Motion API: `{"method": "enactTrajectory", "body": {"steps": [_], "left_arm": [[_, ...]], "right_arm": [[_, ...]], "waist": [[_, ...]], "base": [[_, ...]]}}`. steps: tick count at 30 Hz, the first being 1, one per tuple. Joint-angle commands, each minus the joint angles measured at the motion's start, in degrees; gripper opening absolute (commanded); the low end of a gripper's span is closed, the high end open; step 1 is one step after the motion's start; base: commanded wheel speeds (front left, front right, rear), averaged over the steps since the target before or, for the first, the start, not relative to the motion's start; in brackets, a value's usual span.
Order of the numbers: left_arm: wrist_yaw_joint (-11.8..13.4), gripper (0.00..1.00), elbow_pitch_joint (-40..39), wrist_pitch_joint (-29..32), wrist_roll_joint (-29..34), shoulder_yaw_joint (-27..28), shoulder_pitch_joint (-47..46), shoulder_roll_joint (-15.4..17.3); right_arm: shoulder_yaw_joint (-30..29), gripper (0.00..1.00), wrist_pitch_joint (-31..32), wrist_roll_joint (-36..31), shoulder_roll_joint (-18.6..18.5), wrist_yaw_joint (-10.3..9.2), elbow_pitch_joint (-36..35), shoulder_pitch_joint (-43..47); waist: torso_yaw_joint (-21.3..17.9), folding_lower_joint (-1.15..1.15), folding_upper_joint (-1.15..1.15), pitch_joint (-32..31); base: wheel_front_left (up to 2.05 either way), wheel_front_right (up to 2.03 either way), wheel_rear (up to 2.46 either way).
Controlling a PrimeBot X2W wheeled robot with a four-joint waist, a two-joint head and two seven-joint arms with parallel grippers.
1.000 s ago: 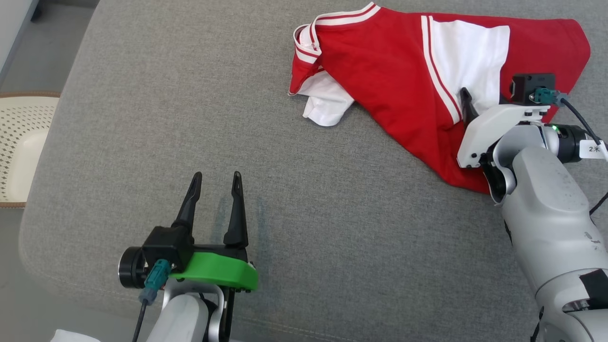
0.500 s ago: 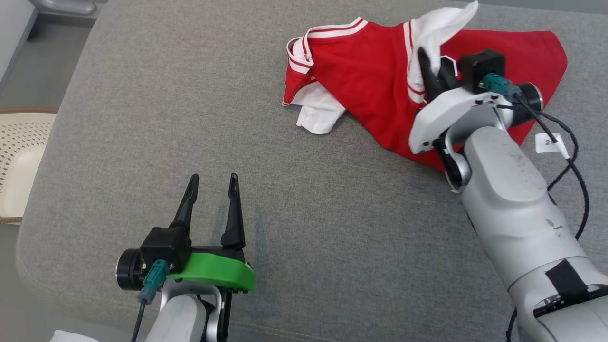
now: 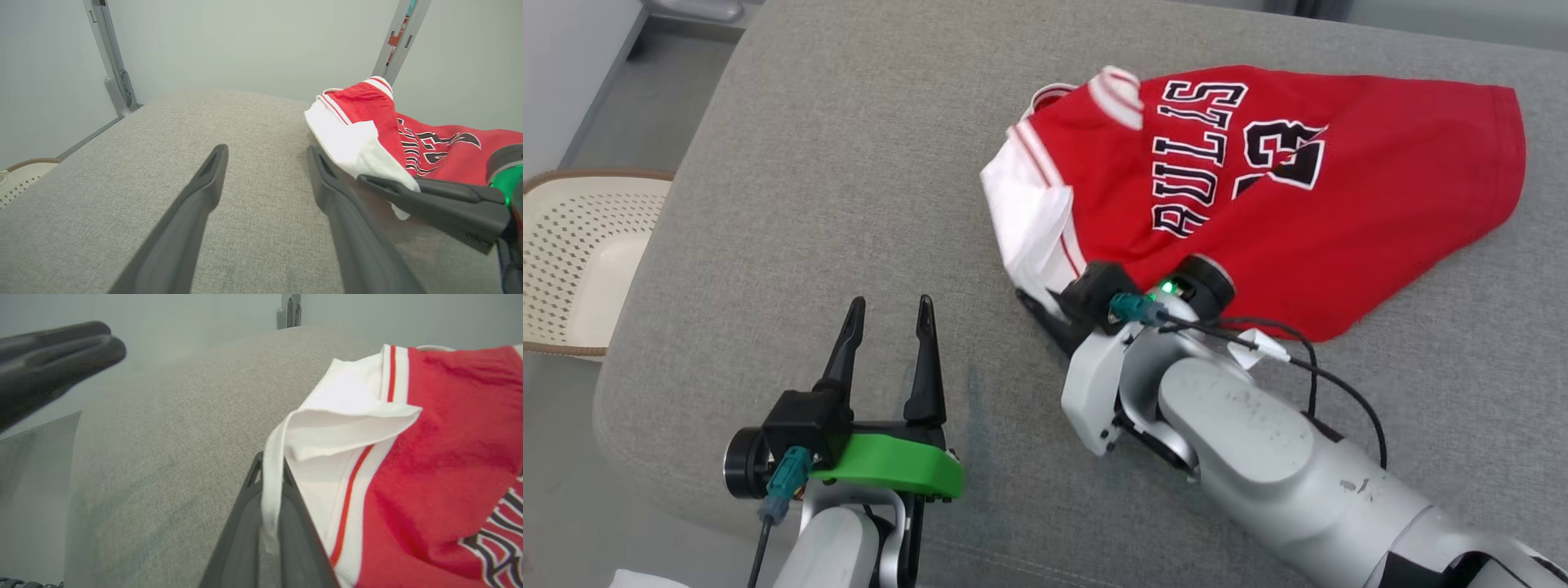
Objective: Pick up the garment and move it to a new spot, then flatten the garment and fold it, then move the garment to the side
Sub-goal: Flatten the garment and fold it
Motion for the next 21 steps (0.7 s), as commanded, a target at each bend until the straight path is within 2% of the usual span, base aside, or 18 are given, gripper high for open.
{"method": "enactTrajectory", "body": {"steps": [1,7,8,9,10,15,21], "left_arm": [[0.25,1.00,-0.29,0.00,-0.55,0.10,0.25,0.07],[0.79,1.00,-0.78,0.00,-0.38,0.65,0.76,0.08],[0.74,1.00,-0.73,0.00,-0.26,0.73,0.84,0.08],[0.69,1.00,-0.68,0.00,-0.12,0.78,0.87,0.08],[0.61,1.00,-0.66,0.00,0.04,0.81,0.87,0.08],[0.24,1.00,-0.49,0.00,0.79,1.01,1.39,0.08],[-0.57,1.00,0.01,0.00,2.63,1.67,2.38,0.09]], "right_arm": [[1.85,0.00,0.38,1.20,-0.23,-0.04,-0.21,1.08],[8.30,0.00,0.31,3.57,-0.20,-0.04,-0.32,2.34],[8.78,0.34,-0.19,4.07,-0.20,-0.04,-0.34,2.27],[8.96,0.87,-0.91,4.49,-0.19,-0.04,-0.52,2.40],[8.81,1.00,-1.58,4.75,-0.19,-0.04,-0.63,2.43],[6.55,1.00,-5.53,5.59,-0.21,-0.04,-1.09,3.00],[-2.42,1.00,-9.69,4.70,-0.20,-0.04,-1.85,5.36]], "waist": [[0.80,0.00,0.00,0.32],[0.66,0.00,0.00,0.14],[0.39,0.00,0.00,0.03],[0.02,0.00,0.00,-0.18],[-0.30,0.00,0.00,-0.34],[-2.78,0.00,0.00,-1.98],[-7.06,0.00,0.00,-5.34]], "base": [[0.00,0.00,0.00],[0.00,0.00,0.00],[0.00,0.00,0.00],[0.00,0.00,0.00],[0.00,0.00,0.00],[0.00,0.00,0.00],[0.00,0.00,0.00]]}}
